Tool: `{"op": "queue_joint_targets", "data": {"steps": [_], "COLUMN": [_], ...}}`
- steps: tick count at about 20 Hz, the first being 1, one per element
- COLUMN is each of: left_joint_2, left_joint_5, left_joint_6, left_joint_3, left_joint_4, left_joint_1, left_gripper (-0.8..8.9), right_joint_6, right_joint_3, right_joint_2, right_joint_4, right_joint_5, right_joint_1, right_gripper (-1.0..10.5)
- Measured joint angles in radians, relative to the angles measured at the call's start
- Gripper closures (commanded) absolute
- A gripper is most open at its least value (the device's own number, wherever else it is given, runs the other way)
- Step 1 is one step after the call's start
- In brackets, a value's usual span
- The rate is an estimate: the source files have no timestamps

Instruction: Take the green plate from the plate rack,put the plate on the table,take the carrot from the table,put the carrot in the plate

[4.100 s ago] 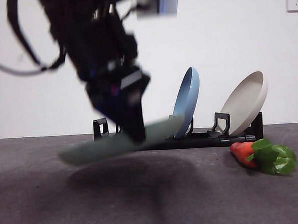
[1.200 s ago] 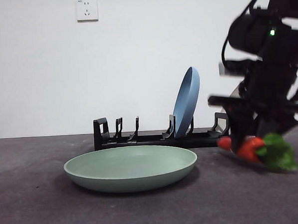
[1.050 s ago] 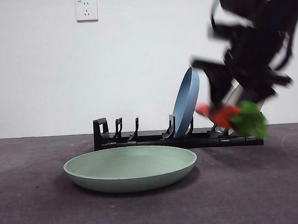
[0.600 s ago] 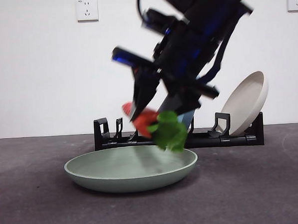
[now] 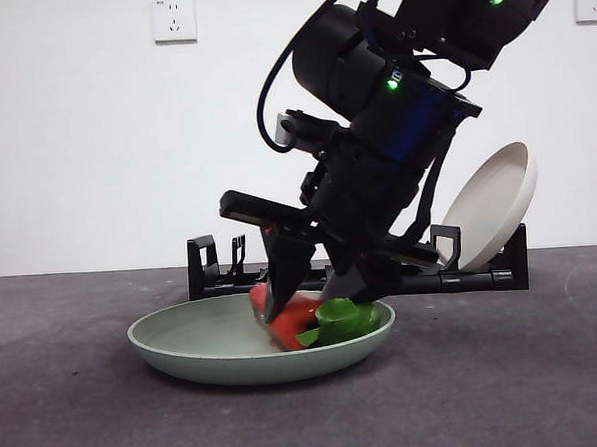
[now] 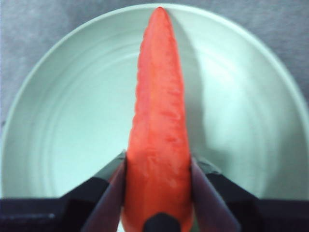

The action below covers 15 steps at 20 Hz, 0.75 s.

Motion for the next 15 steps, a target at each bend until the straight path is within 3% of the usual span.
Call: {"op": "queue_joint_targets", "data": {"steps": [2,3,9,15], "left_joint_2": [0.0,0.0,0.0,0.0], "left_joint_5": [-0.001,-0.001,-0.001,-0.001], "left_joint_6": [0.0,0.0,0.0,0.0], "left_joint_3": [0.0,0.0,0.0,0.0], "left_joint_4": [-0.001,-0.001,-0.002,-0.023], "left_joint_1": [0.0,0.0,0.0,0.0], "left_gripper": [3.74,3.74,3.74,3.74], "right_joint_6": [-0.001,0.0,-0.007,-0.036], "right_joint_3": [0.0,0.0,0.0,0.003], "right_joint_2": [-0.009,-0.019,-0.23,-0.628], "right_joint_4": [-0.006,-0.007,-0.079,-0.496], "right_joint_5": [0.0,0.0,0.0,0.0], "right_joint_1": [0.003,0.003,0.003,0.003], "right_gripper": [4.3,4.0,4.1,4.1]}}
